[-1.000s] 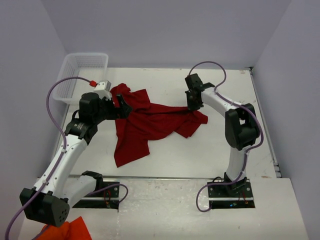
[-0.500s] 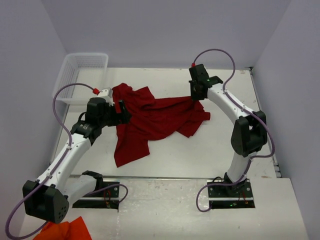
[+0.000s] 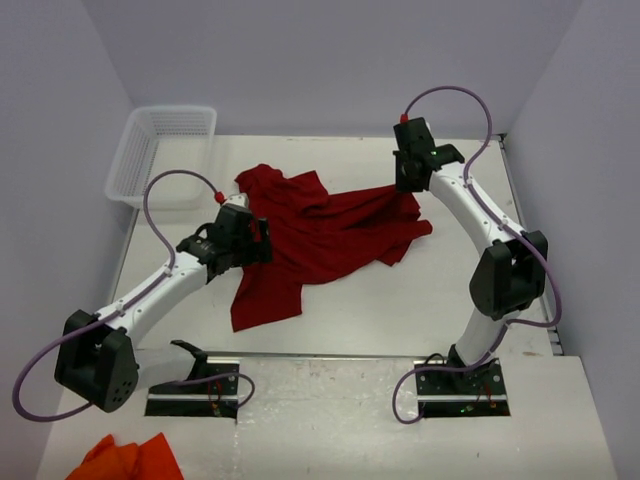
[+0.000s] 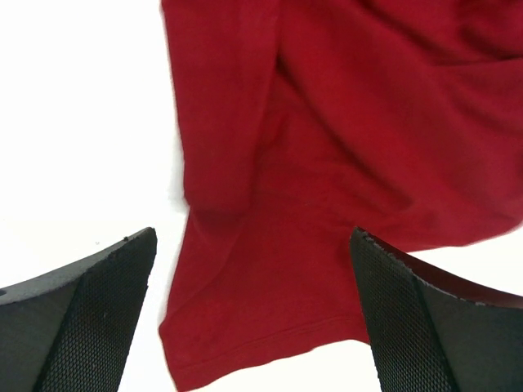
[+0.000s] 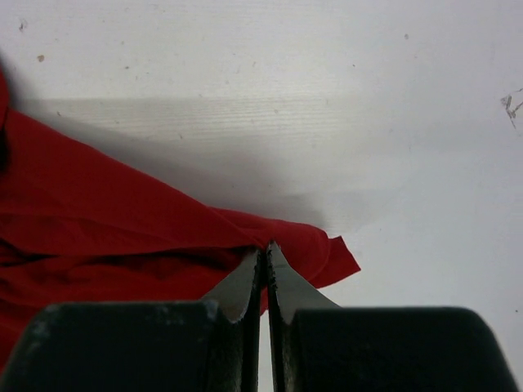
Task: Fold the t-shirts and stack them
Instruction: Flatten out the tshirt
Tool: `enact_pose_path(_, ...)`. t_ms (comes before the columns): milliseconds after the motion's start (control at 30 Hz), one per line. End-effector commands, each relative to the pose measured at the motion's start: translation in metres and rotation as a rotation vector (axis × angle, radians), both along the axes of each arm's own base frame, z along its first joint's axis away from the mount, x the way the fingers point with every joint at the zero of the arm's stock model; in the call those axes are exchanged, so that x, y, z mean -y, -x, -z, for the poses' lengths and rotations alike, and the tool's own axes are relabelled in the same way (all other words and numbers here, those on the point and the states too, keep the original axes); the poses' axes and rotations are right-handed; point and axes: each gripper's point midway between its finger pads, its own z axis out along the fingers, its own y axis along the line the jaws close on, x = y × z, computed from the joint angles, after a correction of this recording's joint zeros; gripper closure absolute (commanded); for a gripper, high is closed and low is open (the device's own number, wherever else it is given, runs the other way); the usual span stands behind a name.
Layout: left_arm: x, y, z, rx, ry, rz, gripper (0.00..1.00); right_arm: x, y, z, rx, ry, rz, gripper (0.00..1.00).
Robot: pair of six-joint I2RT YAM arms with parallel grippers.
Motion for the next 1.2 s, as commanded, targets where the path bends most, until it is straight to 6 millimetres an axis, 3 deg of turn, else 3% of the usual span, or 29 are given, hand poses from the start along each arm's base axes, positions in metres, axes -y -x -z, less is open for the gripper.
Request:
enact_pose_path(0,-0.015,0.012,0.016,-0.033,-0.146,-0.087,0.00,0.006,-0.008,-0.025,0.058,0.001,0.016,1.00)
enact_pose_path(200,-0.012,0.044,0.039,-0.105,-0.233,-0.142,0.03,0.006,-0.009,-0.023,0.049,-0.032,0.016,1.00)
enact_pose_path(333,-0.006,0.078,0.067,-0.202,-0.118,-0.217,0.08,0.010,-0.009,-0.020,0.039,-0.034,0.019,1.00)
enact_pose_path(433,-0.010,0.089,0.076,-0.193,-0.060,-0.264,0.11,0.022,-0.012,-0.022,0.039,-0.068,0.039,1.00)
enact_pose_path(567,-0.007,0.089,0.075,-0.186,-0.034,-0.265,0.14,0.046,-0.022,-0.028,0.056,-0.103,0.079,1.00)
enact_pose_path(800,0.002,0.091,0.091,-0.255,-0.049,-0.242,0.22,0.053,-0.026,-0.025,0.047,-0.111,0.083,1.00)
enact_pose_path(1000,0.004,0.091,0.090,-0.257,-0.047,-0.218,0.27,0.071,-0.029,-0.023,0.043,-0.120,0.119,1.00)
enact_pose_path(1167,0.015,0.093,0.092,-0.277,0.005,-0.189,0.37,0.092,-0.034,-0.025,0.049,-0.128,0.165,1.00)
